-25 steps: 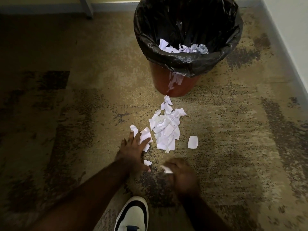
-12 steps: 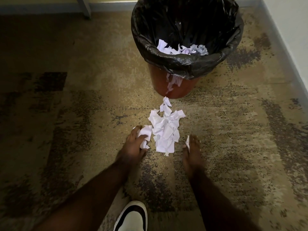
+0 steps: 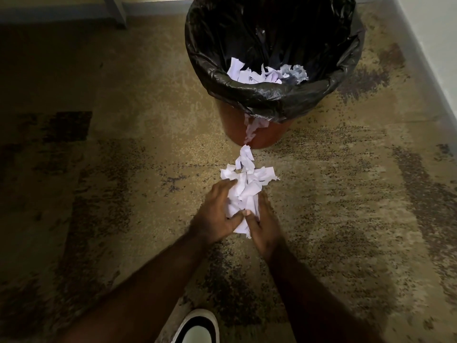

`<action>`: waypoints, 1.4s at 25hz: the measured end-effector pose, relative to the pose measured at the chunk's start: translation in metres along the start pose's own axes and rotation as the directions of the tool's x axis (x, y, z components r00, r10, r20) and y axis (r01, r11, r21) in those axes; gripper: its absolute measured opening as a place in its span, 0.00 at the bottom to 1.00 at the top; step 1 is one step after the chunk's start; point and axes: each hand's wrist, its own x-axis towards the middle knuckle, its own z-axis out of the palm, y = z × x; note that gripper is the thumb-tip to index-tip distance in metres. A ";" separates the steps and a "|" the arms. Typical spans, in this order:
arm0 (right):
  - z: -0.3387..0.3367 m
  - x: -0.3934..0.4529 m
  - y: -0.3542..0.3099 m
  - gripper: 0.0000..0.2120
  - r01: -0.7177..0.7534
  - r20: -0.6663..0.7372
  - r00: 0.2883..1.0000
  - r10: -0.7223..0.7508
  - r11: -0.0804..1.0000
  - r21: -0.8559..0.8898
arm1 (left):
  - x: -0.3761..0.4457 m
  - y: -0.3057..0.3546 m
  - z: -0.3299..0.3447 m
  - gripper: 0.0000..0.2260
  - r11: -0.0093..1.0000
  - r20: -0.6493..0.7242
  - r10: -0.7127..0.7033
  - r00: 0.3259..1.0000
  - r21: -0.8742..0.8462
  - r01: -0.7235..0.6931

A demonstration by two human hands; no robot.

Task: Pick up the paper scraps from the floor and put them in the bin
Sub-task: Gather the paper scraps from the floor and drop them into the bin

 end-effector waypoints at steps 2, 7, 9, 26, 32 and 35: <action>-0.006 -0.001 0.001 0.33 -0.027 -0.064 0.998 0.027 1.000 0.002 | 0.003 -0.002 -0.013 0.33 0.992 -0.152 0.018 0.988 0.124 0.001; -0.032 0.016 0.008 0.48 -0.072 -0.122 0.990 0.076 0.997 0.036 | 0.006 -0.019 -0.032 0.41 0.969 -0.096 -0.229 0.969 -0.112 0.218; -0.046 0.040 0.008 0.54 -0.083 -0.087 0.993 0.083 0.997 0.000 | -0.003 -0.022 -0.022 0.54 0.974 0.101 -0.212 0.972 -0.053 0.218; 0.011 0.025 -0.006 0.32 0.030 -0.022 0.999 -0.026 0.985 0.168 | 0.010 0.000 0.051 0.37 0.996 0.098 -0.056 0.994 -0.060 0.063; 0.012 0.022 -0.021 0.22 -0.110 -0.088 0.979 0.185 0.836 0.538 | 0.011 0.024 0.049 0.38 0.977 0.162 -0.025 0.987 -0.207 0.058; 0.001 0.020 -0.034 0.33 -0.080 -0.105 0.973 0.205 0.729 0.680 | 0.013 0.032 0.045 0.43 0.962 0.188 -0.027 0.982 -0.260 0.076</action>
